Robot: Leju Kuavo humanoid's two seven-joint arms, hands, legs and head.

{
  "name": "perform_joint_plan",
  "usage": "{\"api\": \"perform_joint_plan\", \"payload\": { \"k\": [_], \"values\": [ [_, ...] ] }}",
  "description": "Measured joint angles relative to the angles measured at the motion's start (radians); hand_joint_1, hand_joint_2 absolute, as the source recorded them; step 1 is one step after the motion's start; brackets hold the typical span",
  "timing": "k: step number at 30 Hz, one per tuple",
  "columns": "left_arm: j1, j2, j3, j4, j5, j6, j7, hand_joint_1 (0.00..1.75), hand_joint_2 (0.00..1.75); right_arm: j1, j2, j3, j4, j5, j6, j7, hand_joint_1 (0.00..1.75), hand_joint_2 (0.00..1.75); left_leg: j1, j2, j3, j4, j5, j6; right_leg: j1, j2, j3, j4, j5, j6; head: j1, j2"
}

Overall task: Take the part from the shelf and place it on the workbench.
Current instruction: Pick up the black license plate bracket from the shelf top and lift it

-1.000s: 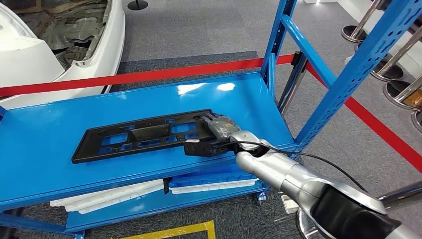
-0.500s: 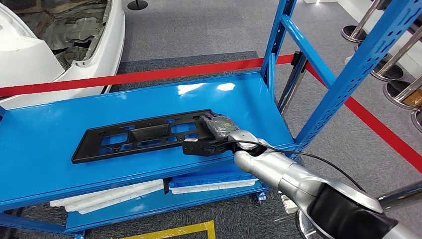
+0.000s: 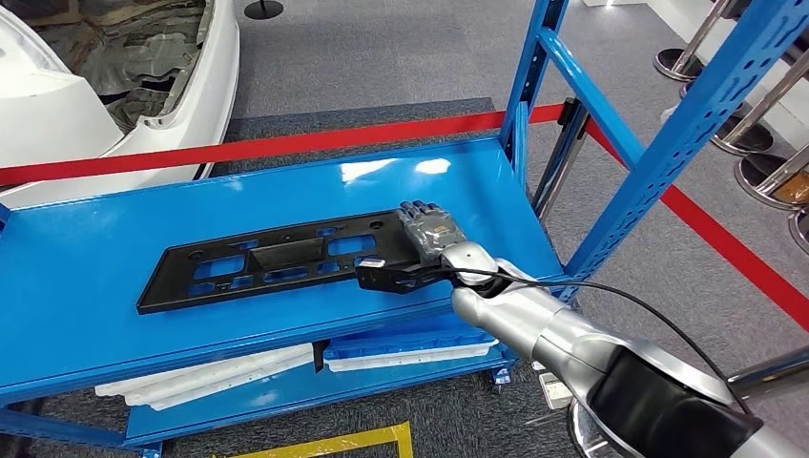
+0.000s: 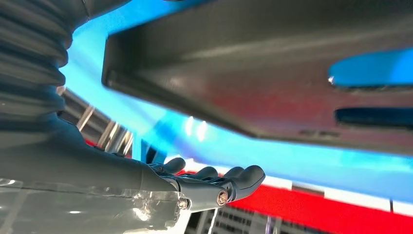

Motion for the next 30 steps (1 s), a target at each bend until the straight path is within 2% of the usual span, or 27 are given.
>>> {"api": "perform_joint_plan", "payload": {
  "k": [4,8,23,30],
  "values": [
    [0.001,0.000,0.000,0.000,0.002,0.000,-0.016,0.00,0.00,0.005,-0.002,-0.010,0.007,0.105,-0.092,-0.010,0.00,1.75,0.000,0.000,0.000,0.000,0.000,0.000,0.000,0.000,0.000,0.000,0.000,0.000,0.000,0.000],
    [0.001,0.000,0.000,0.000,-0.001,-0.006,-0.021,0.00,0.00,0.019,-0.003,-0.028,0.011,0.138,-0.119,-0.014,0.00,1.75,0.000,0.000,0.000,0.000,0.000,0.000,0.000,0.000,0.000,0.000,0.000,0.000,0.000,0.000],
    [0.003,0.000,0.000,0.000,-0.009,-0.015,-0.035,0.00,0.00,0.040,-0.004,-0.078,0.024,0.152,-0.141,-0.050,0.00,1.75,0.000,0.000,0.000,0.000,0.000,0.000,0.000,0.001,0.000,0.000,0.000,0.000,0.000,0.000],
    [0.003,0.000,0.000,0.001,-0.022,-0.017,-0.045,0.00,0.00,0.060,0.016,-0.131,0.026,0.043,-0.230,-0.130,0.00,1.75,0.000,0.000,0.000,0.000,0.000,0.000,0.000,0.001,0.000,0.000,0.000,0.000,0.000,0.000]
  ]
}}
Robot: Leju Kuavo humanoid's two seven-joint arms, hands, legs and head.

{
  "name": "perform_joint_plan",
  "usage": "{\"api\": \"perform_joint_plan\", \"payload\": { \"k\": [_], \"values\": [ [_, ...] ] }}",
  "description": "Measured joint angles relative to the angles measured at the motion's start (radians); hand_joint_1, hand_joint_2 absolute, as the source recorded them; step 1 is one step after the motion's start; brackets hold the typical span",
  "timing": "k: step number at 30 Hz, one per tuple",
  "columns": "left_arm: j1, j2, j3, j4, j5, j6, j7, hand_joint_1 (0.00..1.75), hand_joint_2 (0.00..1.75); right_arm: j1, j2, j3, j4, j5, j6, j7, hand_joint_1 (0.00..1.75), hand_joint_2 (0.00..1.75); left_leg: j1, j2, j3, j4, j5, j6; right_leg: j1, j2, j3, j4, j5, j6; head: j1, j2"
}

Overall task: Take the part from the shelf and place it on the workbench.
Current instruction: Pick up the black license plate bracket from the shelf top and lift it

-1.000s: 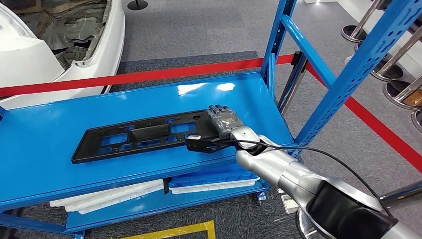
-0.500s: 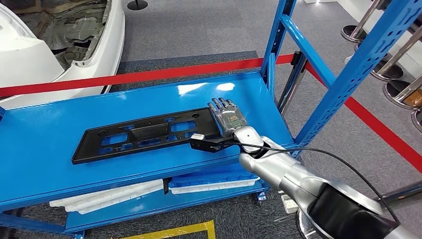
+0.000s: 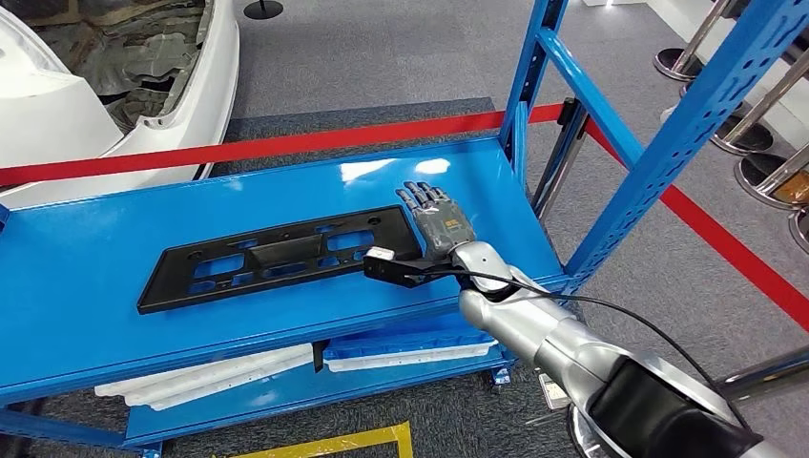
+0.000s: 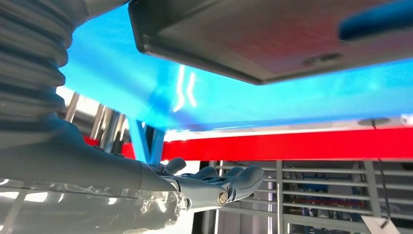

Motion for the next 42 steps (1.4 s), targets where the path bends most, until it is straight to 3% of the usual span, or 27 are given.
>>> {"api": "perform_joint_plan", "payload": {
  "k": [18,42],
  "values": [
    [-0.001,0.000,0.000,0.000,-0.009,-0.008,0.002,0.00,0.00,-0.005,0.066,-0.064,-0.009,-0.174,-0.012,-0.018,0.00,1.75,0.000,0.000,0.000,0.000,0.000,0.000,0.000,0.000,0.000,0.001,0.000,0.000,0.000,0.000],
    [-0.001,0.000,0.000,0.000,-0.010,-0.009,0.002,0.00,0.00,-0.014,0.070,-0.065,0.002,-0.234,-0.016,0.008,0.00,1.75,0.000,0.000,0.000,0.000,0.000,0.000,0.000,0.000,-0.001,0.001,0.000,0.000,0.000,0.000]
  ]
}}
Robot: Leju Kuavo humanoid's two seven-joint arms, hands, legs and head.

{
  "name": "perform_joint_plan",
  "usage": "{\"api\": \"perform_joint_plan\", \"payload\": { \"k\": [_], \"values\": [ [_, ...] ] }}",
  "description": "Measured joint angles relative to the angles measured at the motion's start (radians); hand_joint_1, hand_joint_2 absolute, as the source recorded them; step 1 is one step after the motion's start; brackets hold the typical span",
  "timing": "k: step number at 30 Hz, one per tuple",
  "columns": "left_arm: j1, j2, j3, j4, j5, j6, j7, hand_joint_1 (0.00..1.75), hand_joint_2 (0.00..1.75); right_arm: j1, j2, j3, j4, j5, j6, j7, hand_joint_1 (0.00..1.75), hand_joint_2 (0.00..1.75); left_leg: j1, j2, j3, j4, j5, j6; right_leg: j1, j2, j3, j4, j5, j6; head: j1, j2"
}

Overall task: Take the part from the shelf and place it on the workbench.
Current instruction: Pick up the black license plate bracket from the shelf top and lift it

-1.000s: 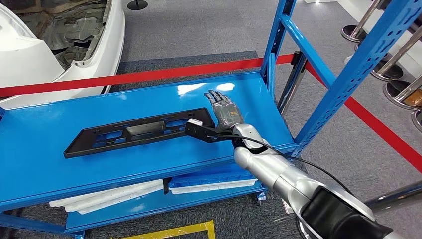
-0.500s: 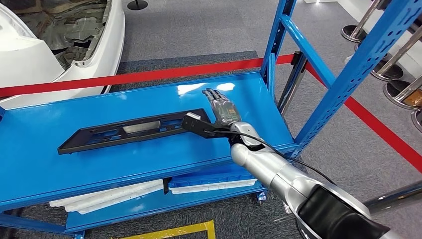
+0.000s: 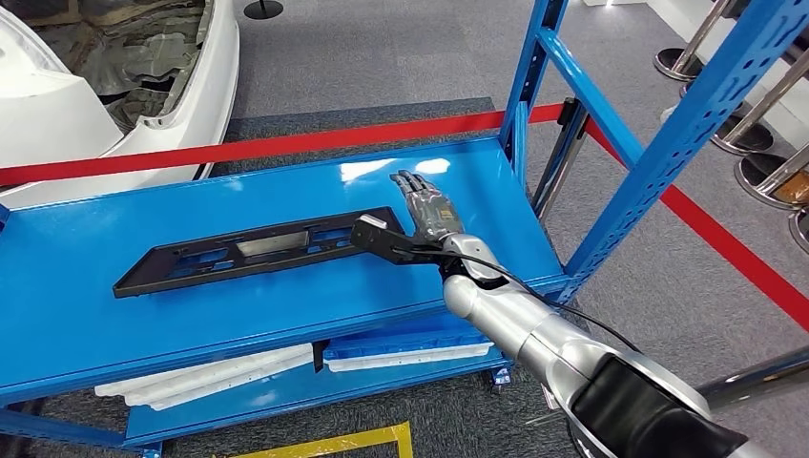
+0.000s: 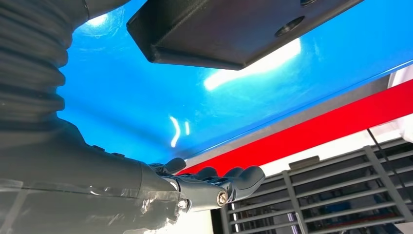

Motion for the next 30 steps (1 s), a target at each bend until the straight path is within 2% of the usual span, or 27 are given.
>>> {"api": "perform_joint_plan", "payload": {
  "k": [2,3,6,7,14,30],
  "values": [
    [0.000,0.000,0.000,0.000,-0.003,0.000,0.000,0.00,0.00,0.001,-0.002,0.000,0.000,-0.001,0.000,0.010,0.00,1.75,0.000,0.000,0.000,0.000,0.000,0.000,0.000,0.000,0.000,0.000,0.000,0.000,0.000,0.000],
    [0.000,0.000,0.000,0.000,-0.005,0.000,0.000,0.00,0.00,0.002,-0.004,0.000,0.000,-0.001,0.001,0.016,0.14,1.75,0.000,0.000,0.000,0.000,0.000,0.000,0.000,0.000,0.000,0.000,0.000,0.000,0.000,0.000],
    [0.000,0.000,0.000,0.000,-0.013,0.000,0.000,0.00,0.00,0.010,-0.012,0.000,-0.001,-0.002,0.004,0.033,1.45,1.75,0.000,0.000,0.000,0.000,0.000,0.000,0.000,0.000,0.000,0.000,0.000,0.000,0.000,0.000],
    [0.000,0.000,0.000,0.000,-0.015,0.000,0.000,0.00,0.00,0.014,-0.015,0.000,-0.002,-0.002,0.007,0.037,1.75,1.75,0.000,0.000,0.000,0.000,0.000,0.000,0.000,0.000,0.000,0.000,0.000,0.000,0.000,0.000],
    [-0.001,0.000,0.000,0.000,-0.018,-0.002,0.003,0.00,0.00,0.028,-0.029,0.000,-0.003,-0.011,0.040,0.033,1.75,1.75,0.000,0.000,0.000,0.000,0.000,0.000,0.000,0.000,0.000,0.000,0.000,0.000,0.000,0.000],
    [-0.001,0.000,0.000,0.000,-0.016,-0.003,0.003,0.00,0.00,0.021,-0.034,-0.014,-0.003,-0.011,0.049,0.022,1.75,1.75,0.000,0.000,0.000,0.000,0.000,0.000,0.000,0.001,0.000,0.000,0.000,0.000,0.000,0.000]
  ]
}}
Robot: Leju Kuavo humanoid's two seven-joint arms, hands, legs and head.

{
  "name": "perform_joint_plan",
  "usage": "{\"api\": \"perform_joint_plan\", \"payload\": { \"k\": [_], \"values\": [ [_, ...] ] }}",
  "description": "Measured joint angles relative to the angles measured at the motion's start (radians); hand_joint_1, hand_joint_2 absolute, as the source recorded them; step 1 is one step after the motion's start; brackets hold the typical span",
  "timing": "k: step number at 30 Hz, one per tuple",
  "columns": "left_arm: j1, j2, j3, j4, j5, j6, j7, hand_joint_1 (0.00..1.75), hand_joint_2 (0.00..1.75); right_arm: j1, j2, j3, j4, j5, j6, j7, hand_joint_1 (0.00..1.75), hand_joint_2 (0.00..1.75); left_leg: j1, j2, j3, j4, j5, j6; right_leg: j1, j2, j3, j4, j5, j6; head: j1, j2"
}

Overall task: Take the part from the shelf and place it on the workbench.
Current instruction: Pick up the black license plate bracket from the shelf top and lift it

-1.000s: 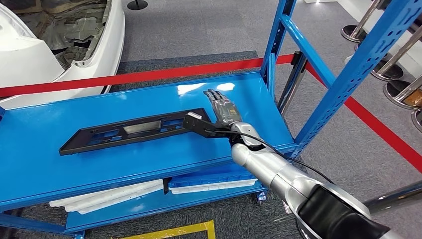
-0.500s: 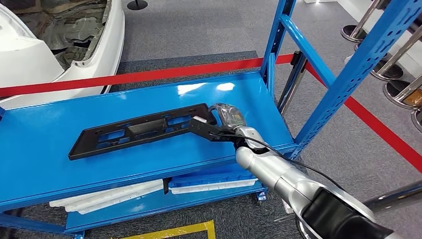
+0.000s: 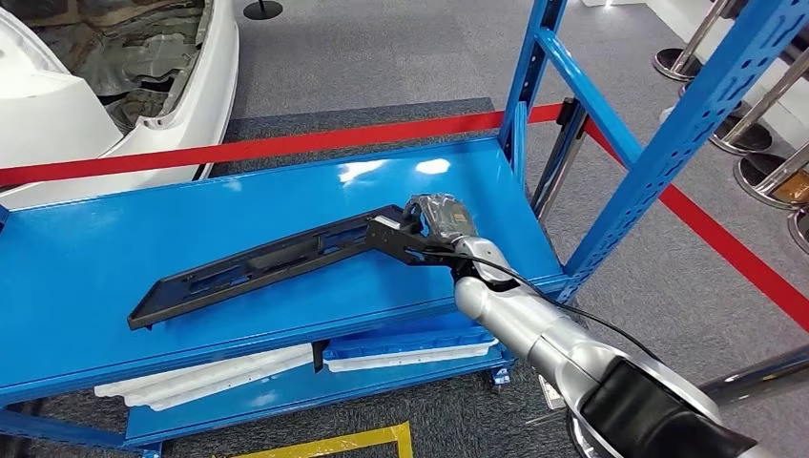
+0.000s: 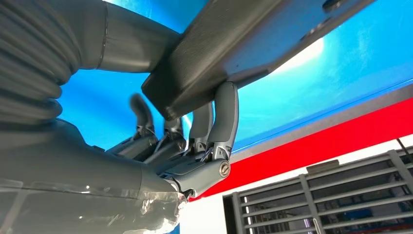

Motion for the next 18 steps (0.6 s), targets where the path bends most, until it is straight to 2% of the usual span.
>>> {"api": "perform_joint_plan", "payload": {
  "k": [1,5,9,18],
  "values": [
    [0.000,0.000,0.000,0.000,0.000,0.000,0.000,0.00,0.00,0.000,0.000,0.000,0.000,0.000,0.000,0.000,1.75,1.75,0.000,0.000,0.000,0.000,0.000,0.000,0.000,0.000,0.000,0.000,0.000,0.000,0.000,0.000],
    [0.000,0.000,0.000,0.000,0.003,0.000,0.001,0.00,0.00,-0.001,0.000,0.000,0.001,-0.004,0.011,-0.006,0.01,1.75,0.000,0.000,0.000,0.000,0.000,0.000,0.000,0.001,0.000,0.000,0.000,0.000,0.000,0.000],
    [0.000,0.000,0.000,0.000,0.005,0.001,0.009,0.00,0.00,0.000,0.000,-0.001,0.007,-0.023,0.042,-0.019,0.00,1.75,0.000,0.000,0.000,0.000,0.000,0.000,0.000,0.001,0.000,0.001,0.000,0.000,0.000,0.000],
    [0.000,0.000,0.000,0.000,0.007,0.002,0.010,0.00,0.00,0.000,0.001,-0.001,0.010,-0.026,0.047,-0.020,0.00,1.75,0.000,0.000,0.000,0.000,0.000,0.000,0.000,0.001,0.000,0.001,0.000,0.000,0.000,0.000]
  ]
}}
